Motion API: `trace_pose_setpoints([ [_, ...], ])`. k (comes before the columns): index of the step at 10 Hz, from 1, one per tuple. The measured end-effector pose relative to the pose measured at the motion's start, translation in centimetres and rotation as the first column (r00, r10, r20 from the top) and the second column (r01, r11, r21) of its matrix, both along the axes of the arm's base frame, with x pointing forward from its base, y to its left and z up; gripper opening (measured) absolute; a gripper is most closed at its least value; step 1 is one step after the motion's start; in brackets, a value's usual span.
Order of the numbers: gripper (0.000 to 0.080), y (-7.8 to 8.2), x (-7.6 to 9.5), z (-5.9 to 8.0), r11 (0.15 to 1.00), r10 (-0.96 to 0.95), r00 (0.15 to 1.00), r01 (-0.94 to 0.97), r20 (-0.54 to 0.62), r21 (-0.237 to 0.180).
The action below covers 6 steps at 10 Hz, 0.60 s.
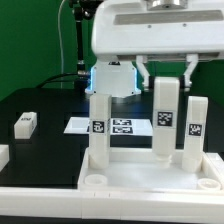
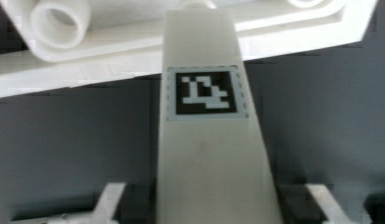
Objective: Assemble desk
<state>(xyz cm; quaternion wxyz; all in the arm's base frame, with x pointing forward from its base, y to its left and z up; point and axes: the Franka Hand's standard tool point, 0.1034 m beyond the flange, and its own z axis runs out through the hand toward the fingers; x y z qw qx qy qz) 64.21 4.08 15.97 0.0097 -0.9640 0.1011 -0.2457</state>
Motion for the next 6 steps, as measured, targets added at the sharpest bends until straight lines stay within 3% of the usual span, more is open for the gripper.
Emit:
trace_pose_setpoints([
  [4, 0.0291, 0.2, -0.1, -0.2, 1.000, 0.006, 1.000, -0.006, -0.004, -0.003],
  [5, 0.0291, 0.6, -0.1, -0.3, 1.000, 0.010, 1.000, -0.010, -0.005, -0.002],
  [6, 0.0291, 2.1, 0.2, -0.4, 0.999, 0.035, 0.999, -0.035, -0.013, -0.005],
])
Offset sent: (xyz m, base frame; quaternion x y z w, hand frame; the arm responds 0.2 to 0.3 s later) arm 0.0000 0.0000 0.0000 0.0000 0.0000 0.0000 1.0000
